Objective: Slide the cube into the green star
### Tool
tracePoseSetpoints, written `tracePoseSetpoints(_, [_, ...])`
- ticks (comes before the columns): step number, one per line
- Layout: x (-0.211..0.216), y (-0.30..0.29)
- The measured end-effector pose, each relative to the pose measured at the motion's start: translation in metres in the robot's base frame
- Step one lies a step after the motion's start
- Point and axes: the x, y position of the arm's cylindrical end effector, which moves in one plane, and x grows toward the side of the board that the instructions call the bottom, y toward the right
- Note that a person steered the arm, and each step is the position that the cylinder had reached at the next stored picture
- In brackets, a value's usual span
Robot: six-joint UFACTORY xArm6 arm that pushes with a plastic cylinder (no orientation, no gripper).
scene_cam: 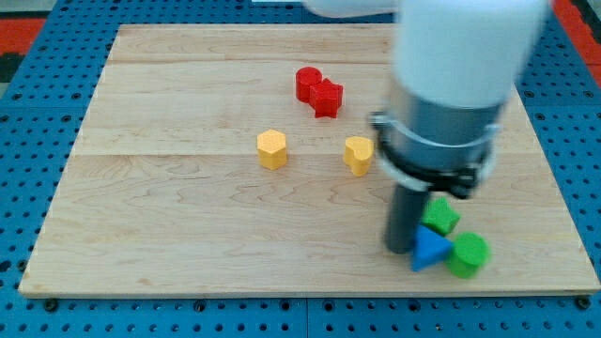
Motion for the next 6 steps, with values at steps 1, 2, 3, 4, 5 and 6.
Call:
tracePoseSetpoints(1, [-0.001,0.017])
tracePoseSetpoints(2, [-0.010,-0.063])
tracePoseSetpoints(3, [-0.050,-0.068])
tracePoseSetpoints(4, [-0.074,-0.011])
tracePoseSetpoints(5, [-0.069,0.030])
tracePoseSetpoints(6, [-0.066,0.028])
